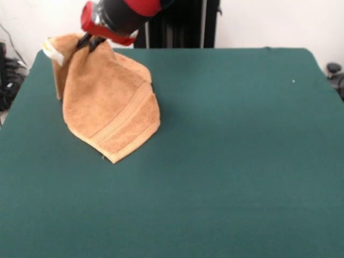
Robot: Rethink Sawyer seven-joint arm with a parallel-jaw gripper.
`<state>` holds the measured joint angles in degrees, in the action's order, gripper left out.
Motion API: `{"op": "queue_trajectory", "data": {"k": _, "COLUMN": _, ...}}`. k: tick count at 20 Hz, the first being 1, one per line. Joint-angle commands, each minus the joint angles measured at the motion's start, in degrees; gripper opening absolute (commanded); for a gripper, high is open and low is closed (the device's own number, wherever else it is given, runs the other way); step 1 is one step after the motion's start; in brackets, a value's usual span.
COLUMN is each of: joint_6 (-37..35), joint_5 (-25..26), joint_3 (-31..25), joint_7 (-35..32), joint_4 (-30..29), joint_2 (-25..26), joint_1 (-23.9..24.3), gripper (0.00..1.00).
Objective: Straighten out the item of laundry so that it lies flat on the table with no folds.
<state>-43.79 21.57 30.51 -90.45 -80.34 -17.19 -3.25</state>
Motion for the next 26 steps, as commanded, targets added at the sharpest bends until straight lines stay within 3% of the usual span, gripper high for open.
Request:
{"op": "queue_trajectory", "data": {"k": 1, "joint_6": 8.91, "joint_5": -2.41, "joint_3": -3.78, "joint_7": -18.67, "joint_4": 2.76, "joint_2": 8.16, "joint_1": 1.55, "gripper": 0.0}}
{"op": "queue_trajectory", "data": {"k": 10, "joint_6": 6.77, "joint_5": -2.83, "joint_3": -2.94, "joint_7": -15.59, "joint_4": 6.79, "joint_2": 13.58, "joint_1": 0.95, "gripper": 0.0}}
{"op": "queue_trajectory", "data": {"k": 11, "joint_6": 6.3, "joint_5": -2.67, "joint_3": -2.22, "joint_7": -14.85, "joint_4": 7.36, "joint_2": 14.03, "joint_1": 0.48, "gripper": 1.0}}
{"op": "queue_trajectory", "data": {"k": 26, "joint_6": 5.61, "joint_5": -3.07, "joint_3": -2.75, "joint_7": -12.31, "joint_4": 7.83, "joint_2": 12.72, "joint_1": 0.65, "gripper": 1.0}}
